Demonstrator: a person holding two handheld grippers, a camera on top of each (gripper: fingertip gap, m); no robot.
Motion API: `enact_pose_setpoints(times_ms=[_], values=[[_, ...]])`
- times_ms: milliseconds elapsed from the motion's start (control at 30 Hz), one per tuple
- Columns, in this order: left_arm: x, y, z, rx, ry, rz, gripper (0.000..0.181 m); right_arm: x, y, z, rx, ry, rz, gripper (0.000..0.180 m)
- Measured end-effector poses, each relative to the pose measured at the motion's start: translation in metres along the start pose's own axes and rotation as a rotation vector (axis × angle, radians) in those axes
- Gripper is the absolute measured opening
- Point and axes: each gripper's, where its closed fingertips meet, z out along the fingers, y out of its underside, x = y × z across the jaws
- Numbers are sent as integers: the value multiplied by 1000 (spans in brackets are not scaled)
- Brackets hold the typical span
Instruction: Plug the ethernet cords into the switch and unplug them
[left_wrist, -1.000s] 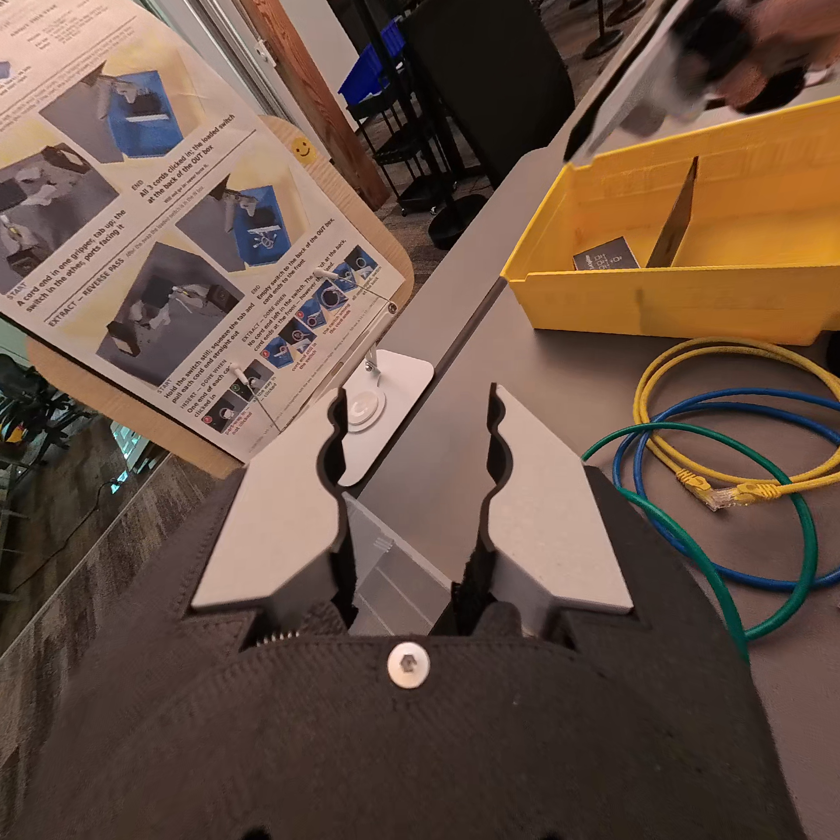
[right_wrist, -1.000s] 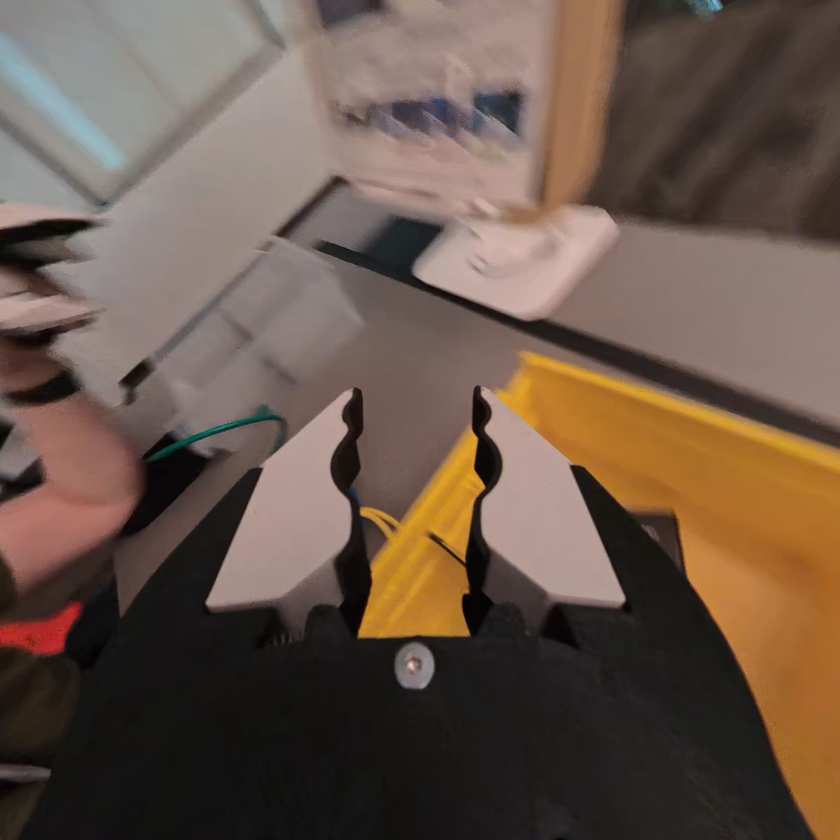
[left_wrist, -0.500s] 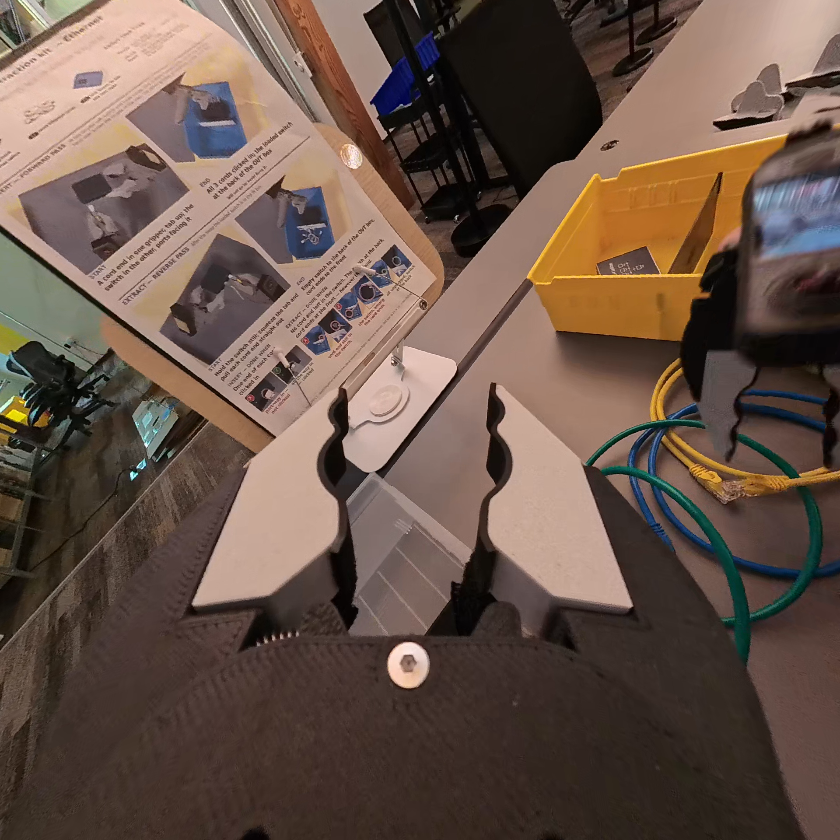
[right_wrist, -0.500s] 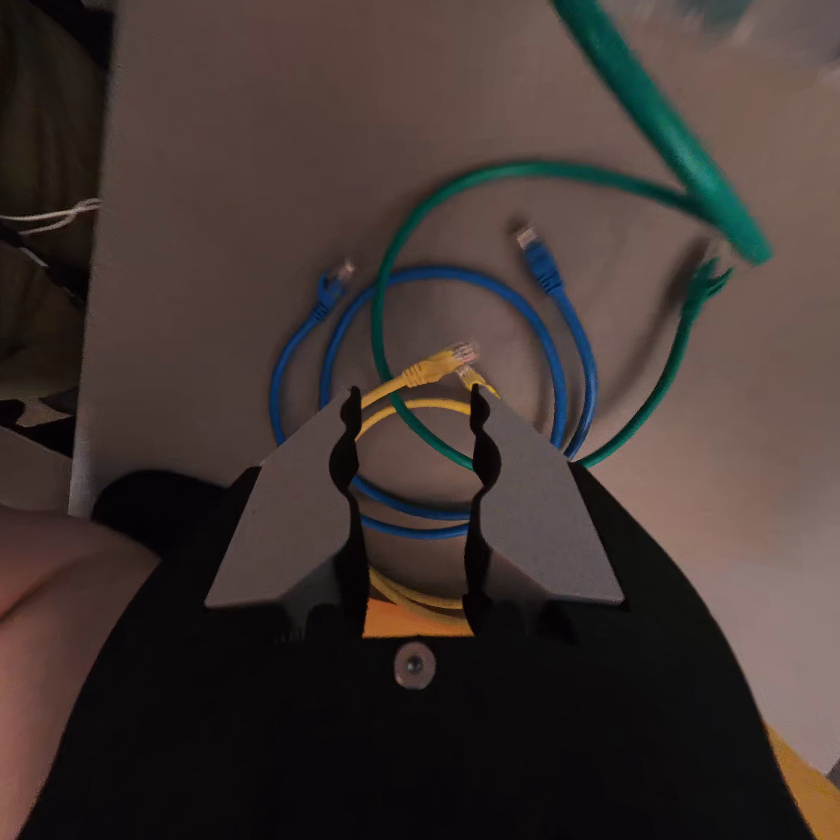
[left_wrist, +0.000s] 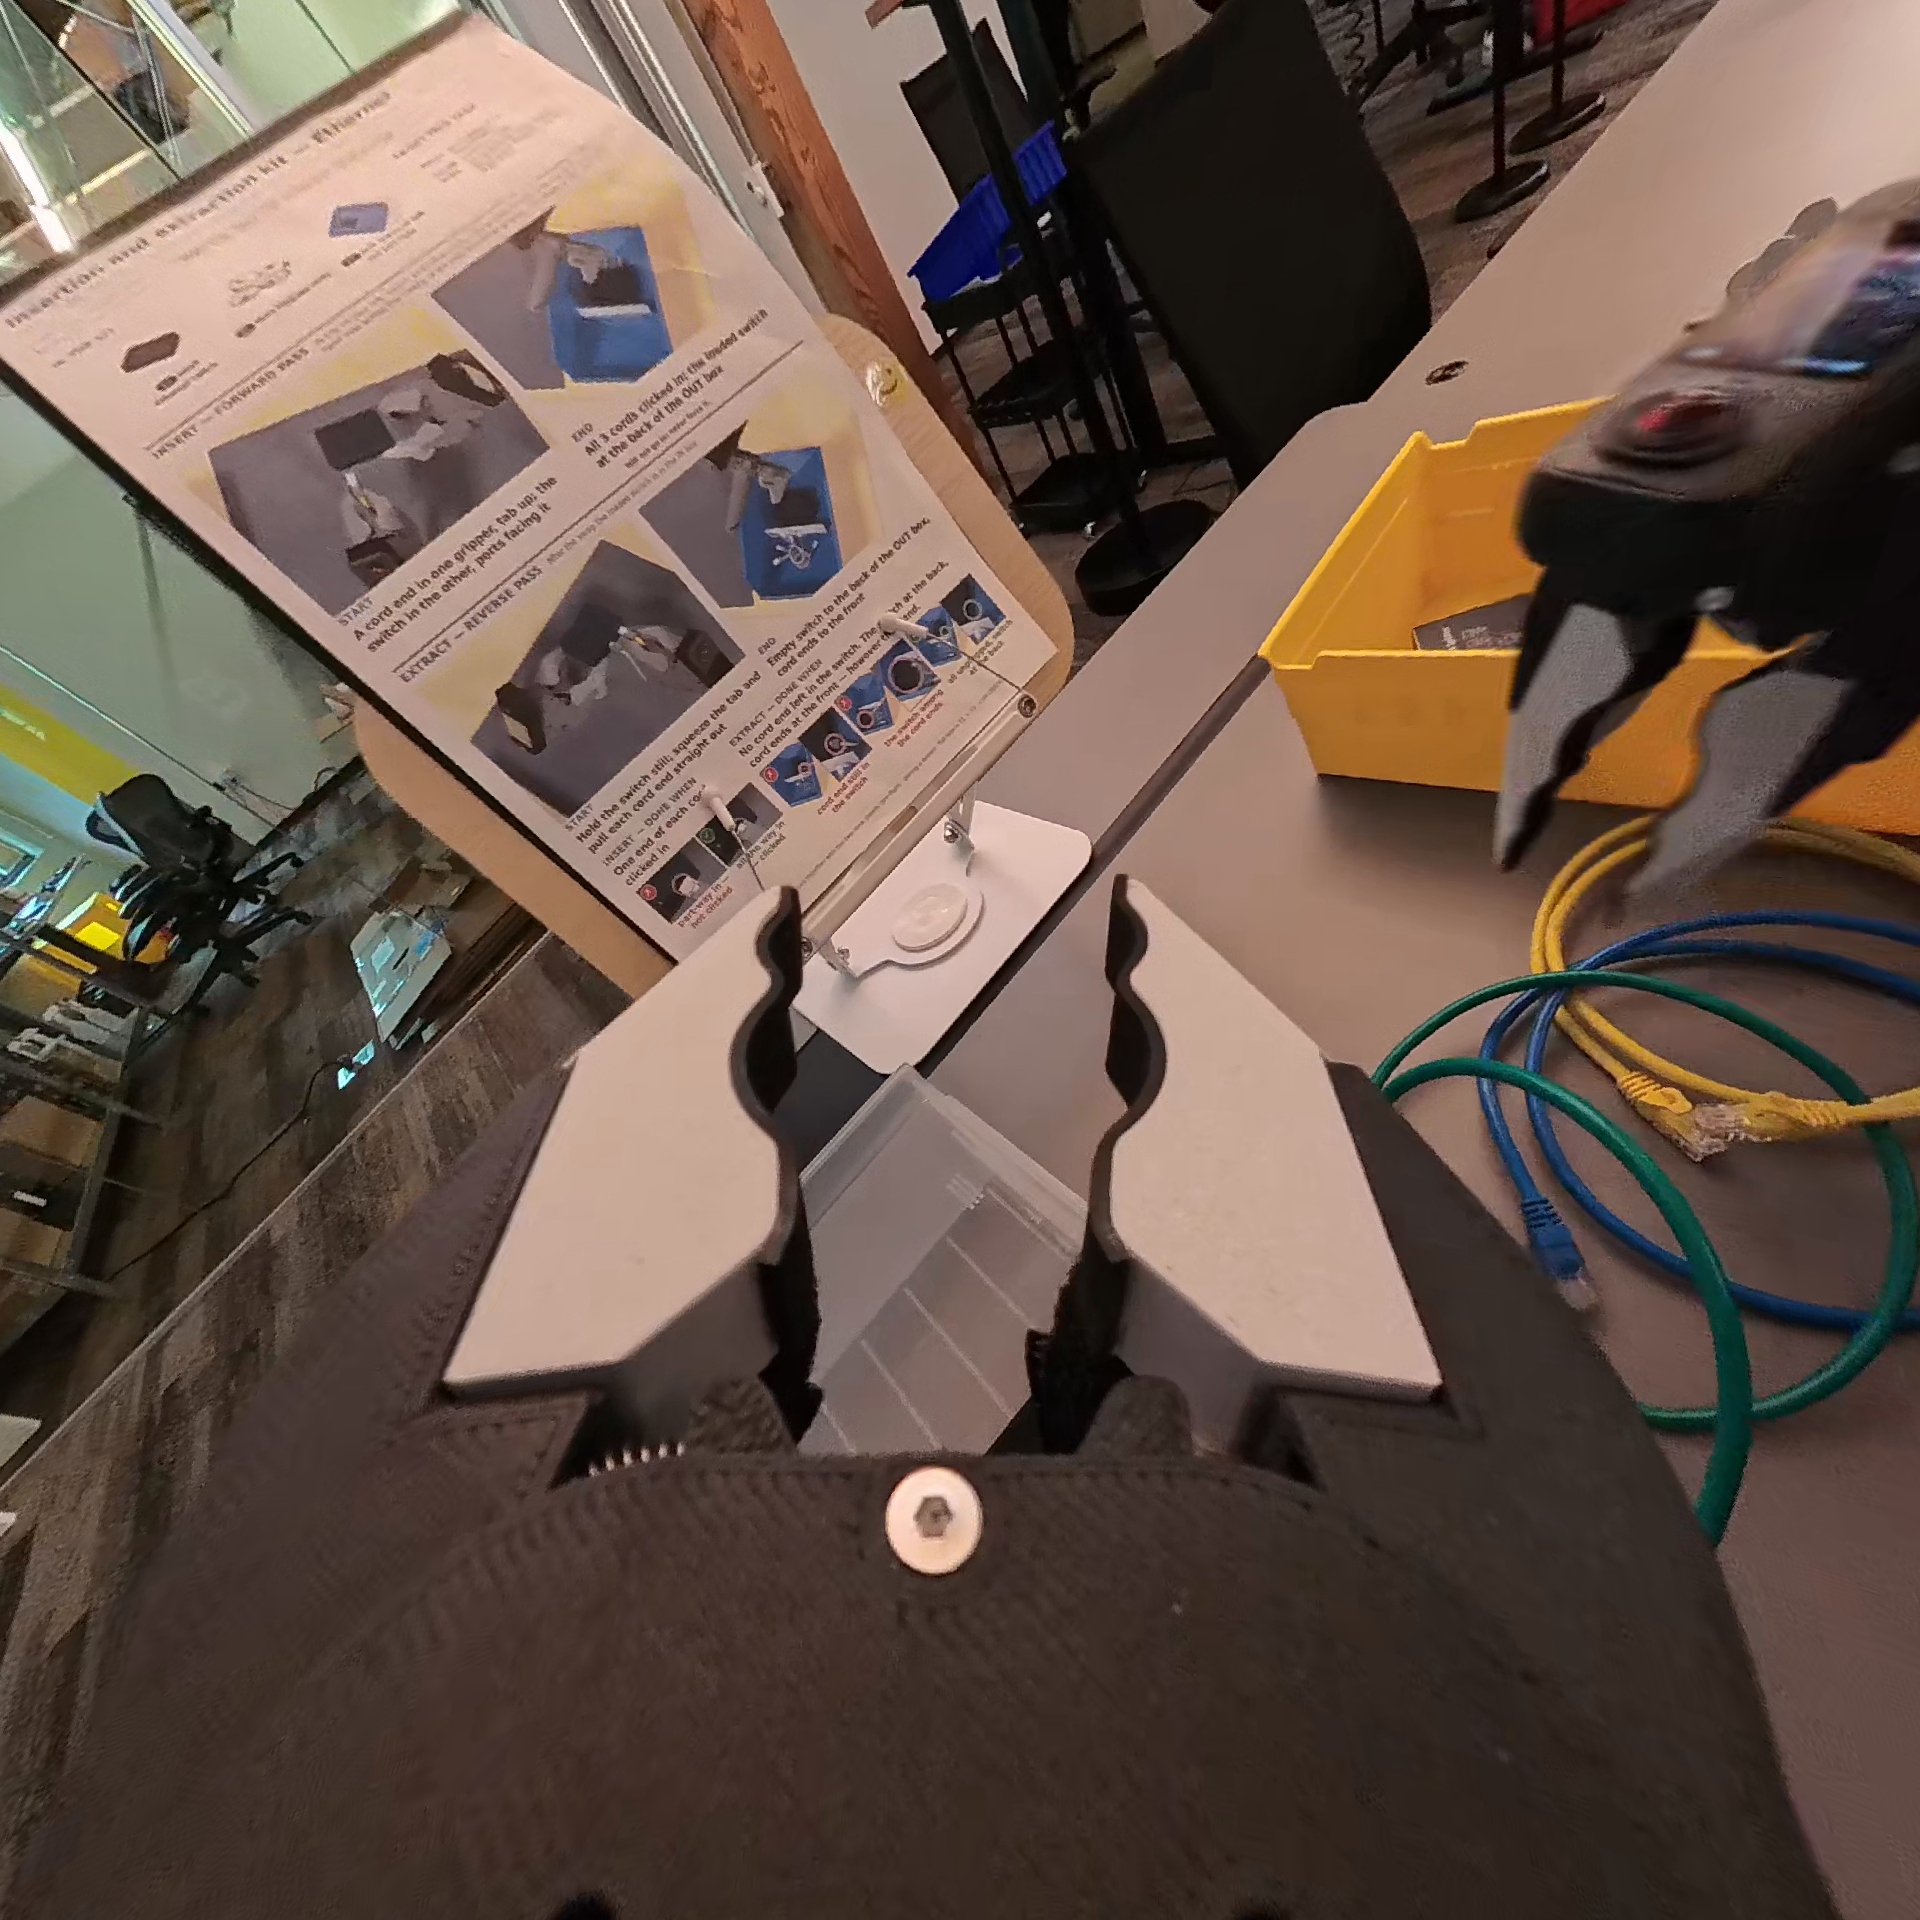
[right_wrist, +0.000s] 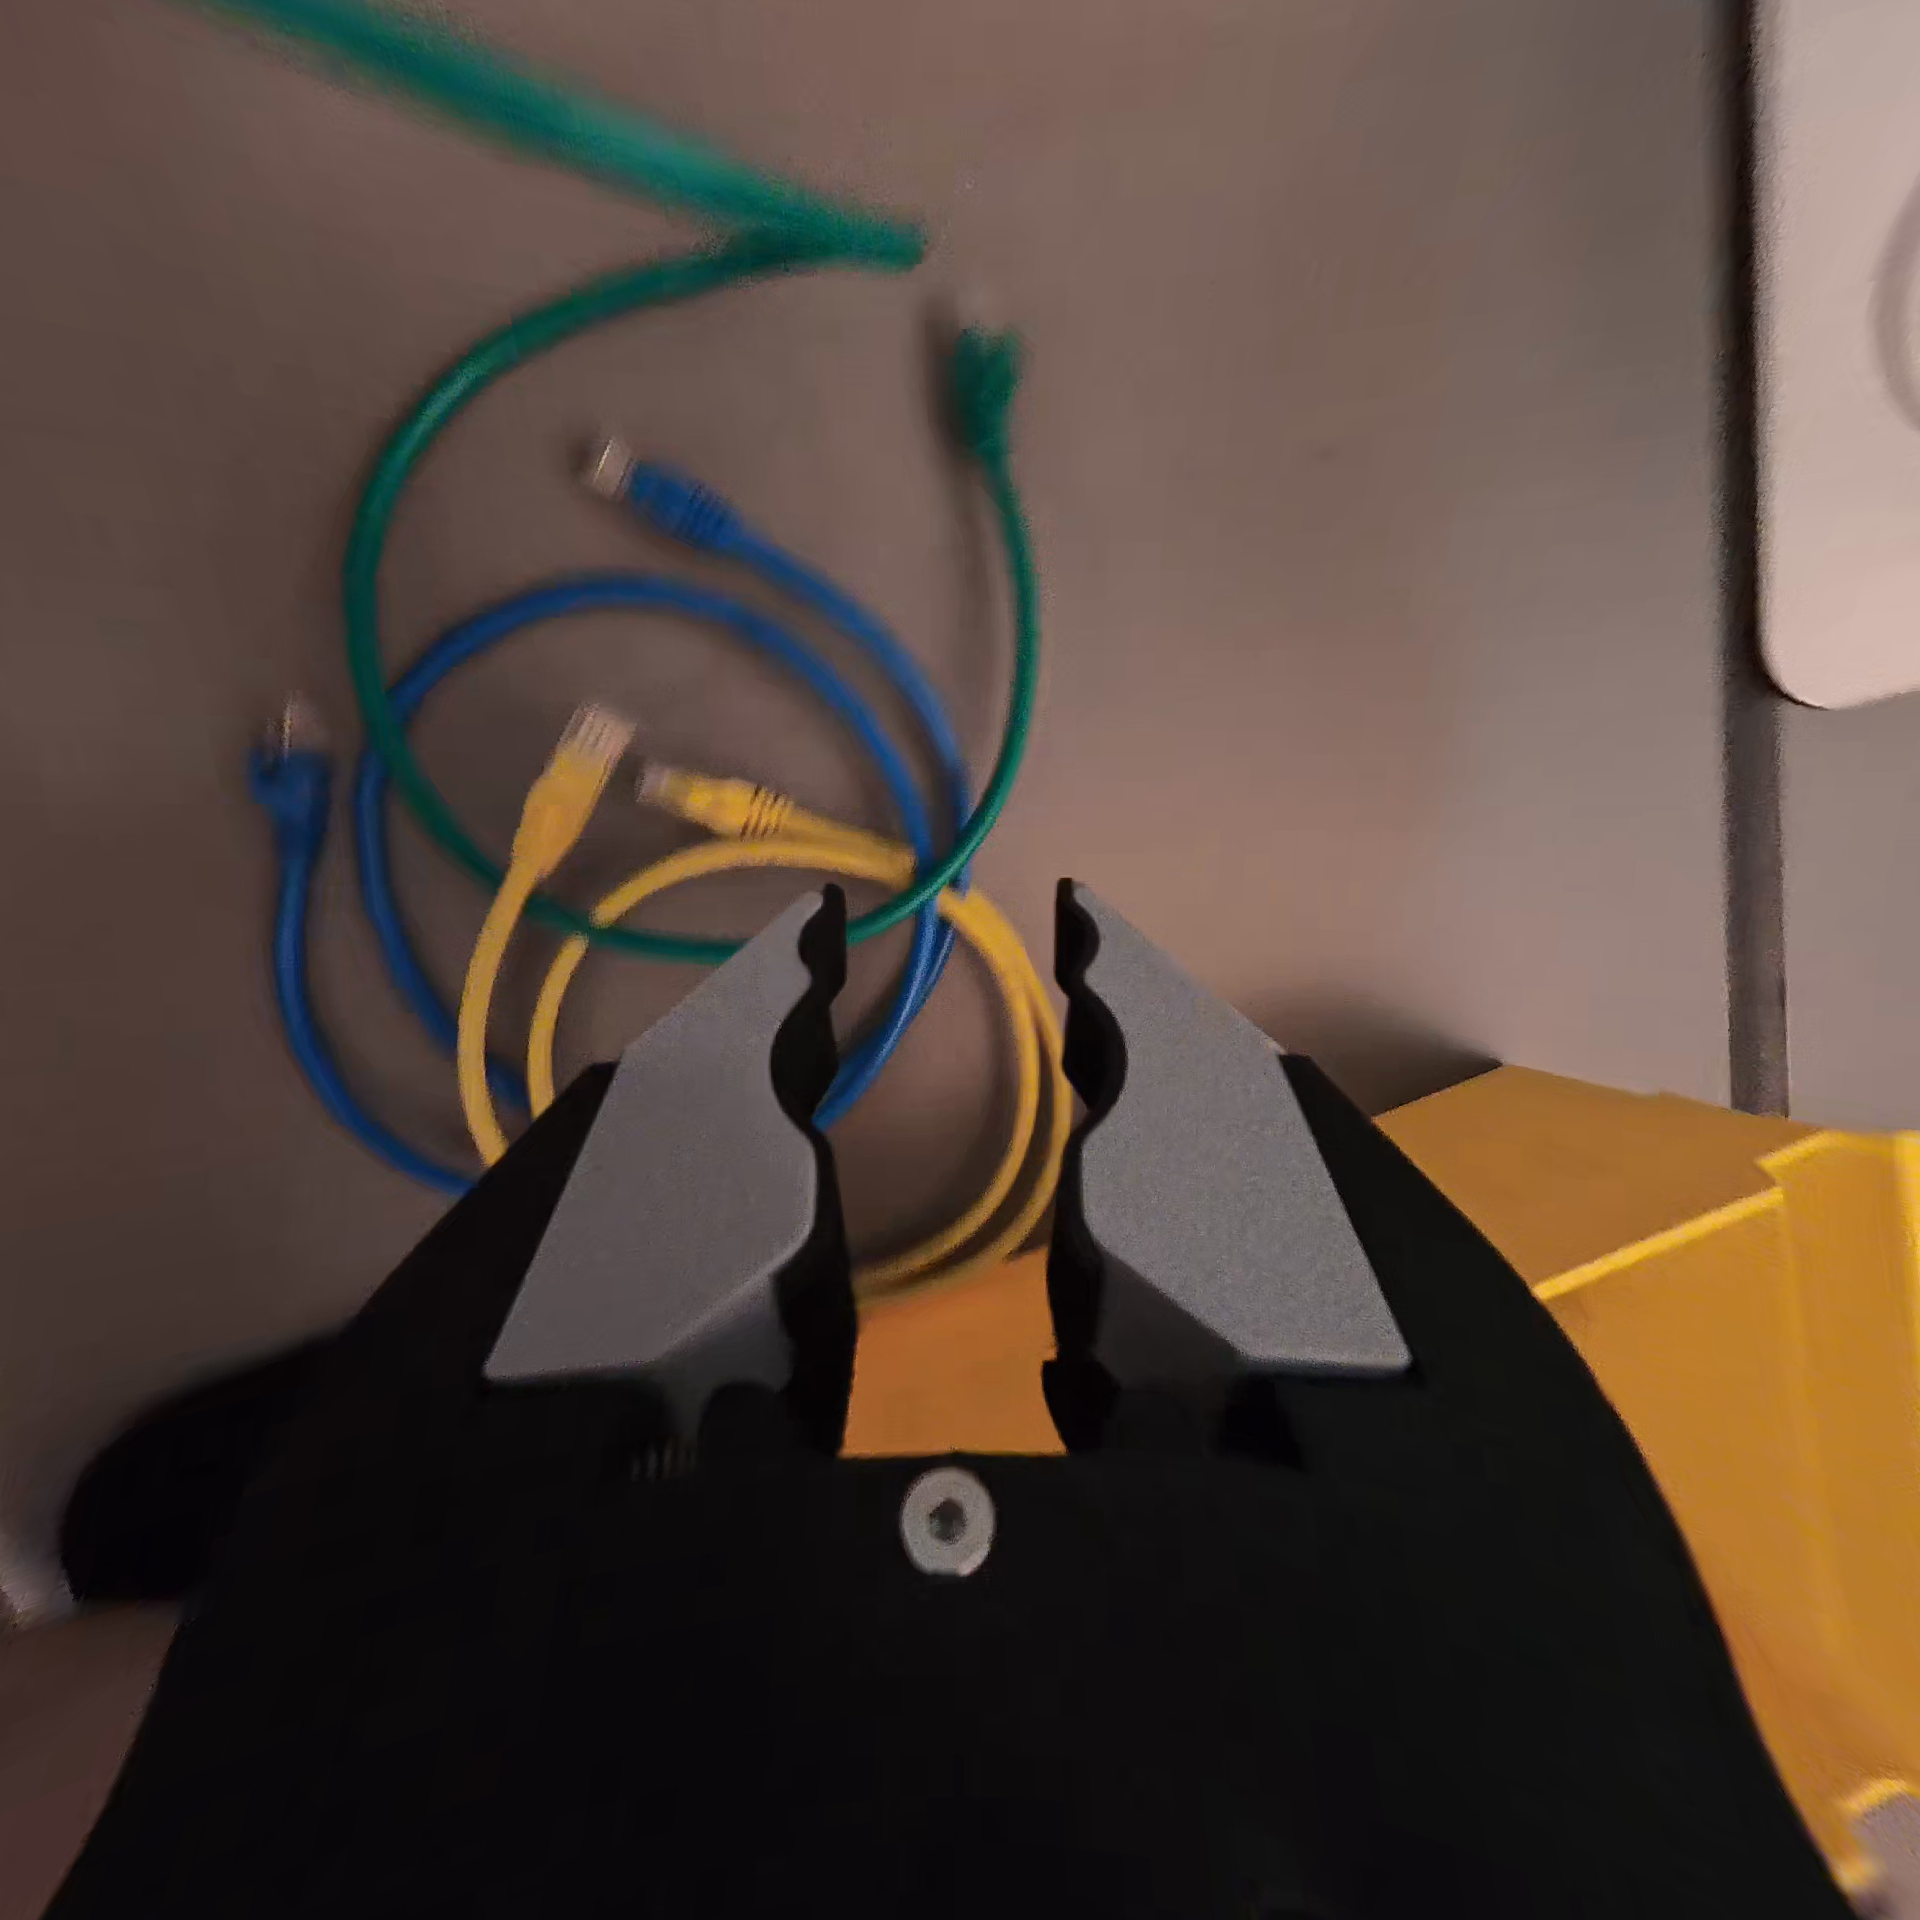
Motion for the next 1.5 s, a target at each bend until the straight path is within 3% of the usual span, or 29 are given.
enact_pose_setpoints(times_ms=[33, 133, 367, 400, 433, 600, 633, 700, 800, 867, 933, 1000, 1067, 1167, 1333, 1500], values=[[1, -2, -2, 10, 5, -4, 58, 8, -11, 1, 46, 16, 85, 37], [4, -5, -5, 21, 12, 6, 57, 16, -26, 20, 72, -31, 336, 36], [3, -9, -13, 37, 3, 14, 56, 1, 11, 71, -207, -75, 384, 33], [2, -9, -14, 40, 1, 11, 56, -2, 11, 73, -210, -103, 387, 26], [1, -9, -15, 42, -1, 8, 56, -8, 8, 73, -200, -153, 389, 6], [-2, -8, -15, 41, -5, 7, 55, -2, -25, 54, -9, -165, 384, 5], [-1, -8, -14, 40, -4, 8, 55, -2, -34, 48, 47, -178, 399, 6], [0, -8, -12, 32, -2, 12, 54, -2, -44, 40, 113, -209, 439, 32], [2, -5, -9, 10, -6, 30, 54, -6, -61, 30, 222, -324, 505, 51], [3, -5, -8, 4, -12, 42, 54, -9, -74, 18, 295, -327, 381, 49], [2, -5, -9, 9, -15, 42, 54, -13, -88, 4, 376, -168, 47, 55], [0, -5, -10, 15, -15, 34, 54, -44, -103, -11, 460, -41, -343, 73], [-2, -4, -11, 14, -17, 28, 54, -82, -114, -14, 514, 29, -634, 72], [-4, -2, -11, 6, -22, 25, 54, -128, -107, 14, 336, -124, -675, 77], [-5, -1, -12, 6, -19, 22, 54, -149, -71, 58, 8, -189, -684, 79], [-6, -1, -13, 14, -12, 12, 54, -140, -60, 77, -135, -70, -740, 69]])
